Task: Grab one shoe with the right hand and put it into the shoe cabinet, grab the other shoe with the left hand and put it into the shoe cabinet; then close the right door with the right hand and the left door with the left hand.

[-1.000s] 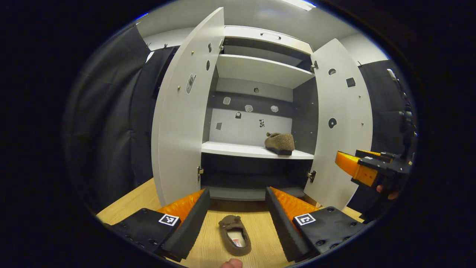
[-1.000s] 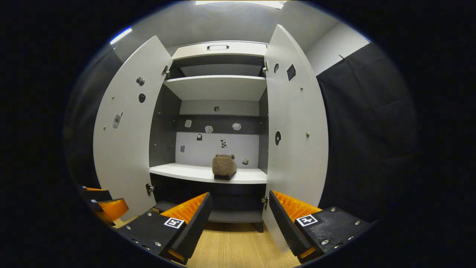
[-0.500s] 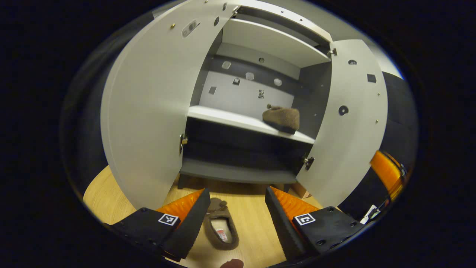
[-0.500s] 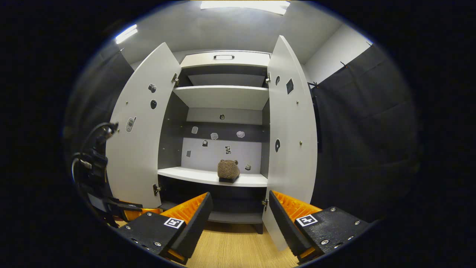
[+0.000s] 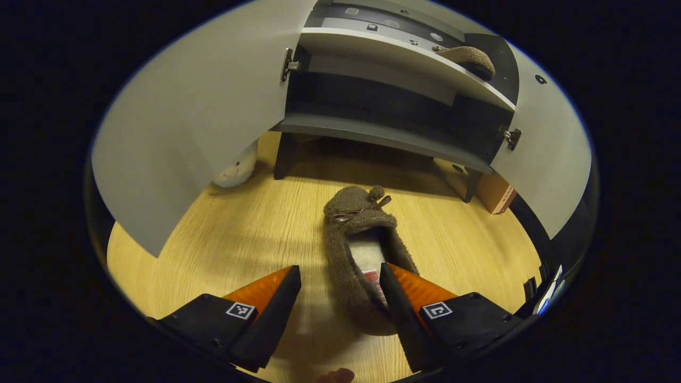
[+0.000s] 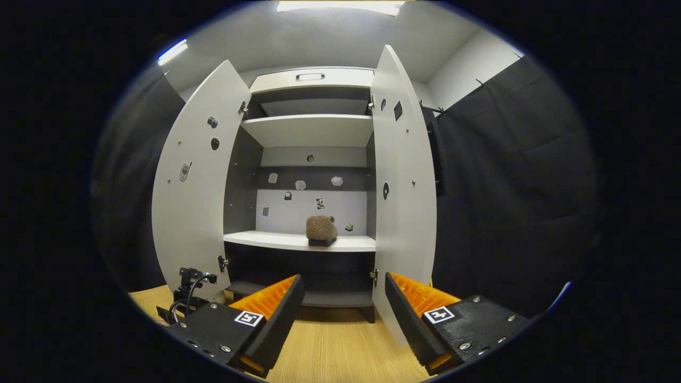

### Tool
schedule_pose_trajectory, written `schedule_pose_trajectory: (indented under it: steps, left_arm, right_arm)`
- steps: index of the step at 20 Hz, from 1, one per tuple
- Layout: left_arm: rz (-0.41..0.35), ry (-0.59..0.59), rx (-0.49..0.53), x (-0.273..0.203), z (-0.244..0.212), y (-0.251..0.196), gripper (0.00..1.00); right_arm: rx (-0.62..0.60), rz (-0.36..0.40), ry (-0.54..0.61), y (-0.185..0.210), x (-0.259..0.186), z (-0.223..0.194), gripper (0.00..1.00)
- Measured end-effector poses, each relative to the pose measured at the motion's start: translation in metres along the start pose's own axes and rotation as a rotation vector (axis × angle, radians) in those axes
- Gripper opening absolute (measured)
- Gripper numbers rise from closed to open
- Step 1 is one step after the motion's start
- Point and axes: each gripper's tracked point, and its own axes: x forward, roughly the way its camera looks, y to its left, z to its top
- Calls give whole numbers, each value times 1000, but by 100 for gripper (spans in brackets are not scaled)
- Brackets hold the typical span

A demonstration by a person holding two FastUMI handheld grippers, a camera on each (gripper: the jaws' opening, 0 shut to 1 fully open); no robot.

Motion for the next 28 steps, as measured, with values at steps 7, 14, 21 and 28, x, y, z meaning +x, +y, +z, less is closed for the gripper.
schedule_pose_trajectory:
  steps: [7, 14, 21, 28]
  left_arm:
    - [33, -24, 28, 60, 18, 17, 98]
    - [19, -76, 11, 80, 30, 13, 99]
    - [122, -164, -11, 55, 53, 15, 8]
    - [189, -358, -63, -75, 142, 12, 8]
  right_arm:
    - [-17, -25, 52, -13, 1, -14, 94]
    - [-51, -33, 83, -25, 6, -21, 94]
    - [-34, 30, 84, -14, 22, -22, 94]
    - [-43, 97, 40, 13, 23, -15, 94]
